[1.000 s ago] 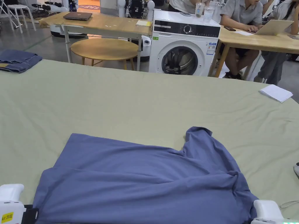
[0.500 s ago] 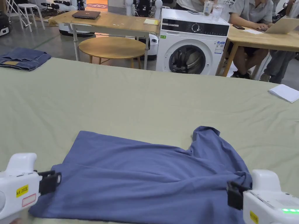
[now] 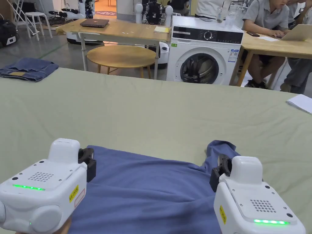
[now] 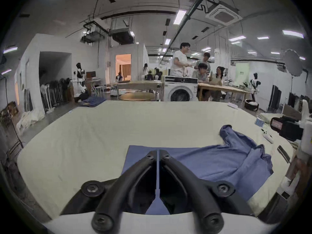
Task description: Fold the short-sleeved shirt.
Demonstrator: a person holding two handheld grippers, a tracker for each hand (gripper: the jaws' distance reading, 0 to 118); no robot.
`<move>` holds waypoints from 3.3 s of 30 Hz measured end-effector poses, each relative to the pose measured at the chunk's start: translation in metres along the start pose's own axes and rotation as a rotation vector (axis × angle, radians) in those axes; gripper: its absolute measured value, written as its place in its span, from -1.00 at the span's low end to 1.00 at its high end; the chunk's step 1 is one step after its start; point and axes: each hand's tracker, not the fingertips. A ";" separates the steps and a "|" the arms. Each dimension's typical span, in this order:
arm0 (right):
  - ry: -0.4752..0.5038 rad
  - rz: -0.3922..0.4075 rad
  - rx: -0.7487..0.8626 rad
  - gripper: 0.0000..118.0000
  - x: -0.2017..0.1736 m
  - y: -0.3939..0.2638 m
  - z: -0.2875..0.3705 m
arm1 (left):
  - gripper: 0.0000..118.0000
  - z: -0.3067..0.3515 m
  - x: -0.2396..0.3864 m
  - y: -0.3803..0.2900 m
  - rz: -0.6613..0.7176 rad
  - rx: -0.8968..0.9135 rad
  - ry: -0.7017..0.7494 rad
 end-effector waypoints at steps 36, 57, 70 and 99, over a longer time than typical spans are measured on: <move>-0.094 -0.027 -0.346 -1.00 0.093 -0.030 -0.078 | -1.00 -0.270 -0.079 0.011 -0.047 -0.699 -0.028; -0.049 0.027 -0.931 -0.06 0.183 -0.031 -0.298 | -1.00 -0.216 -0.104 0.028 0.048 -0.578 -0.038; -0.048 0.002 -0.699 -1.00 0.175 0.015 -0.239 | -1.00 -0.184 -0.110 0.030 0.090 -0.546 -0.054; -0.032 0.010 -0.752 -1.00 0.199 -0.050 0.007 | -1.00 0.009 -0.111 -0.072 0.172 -0.581 -0.098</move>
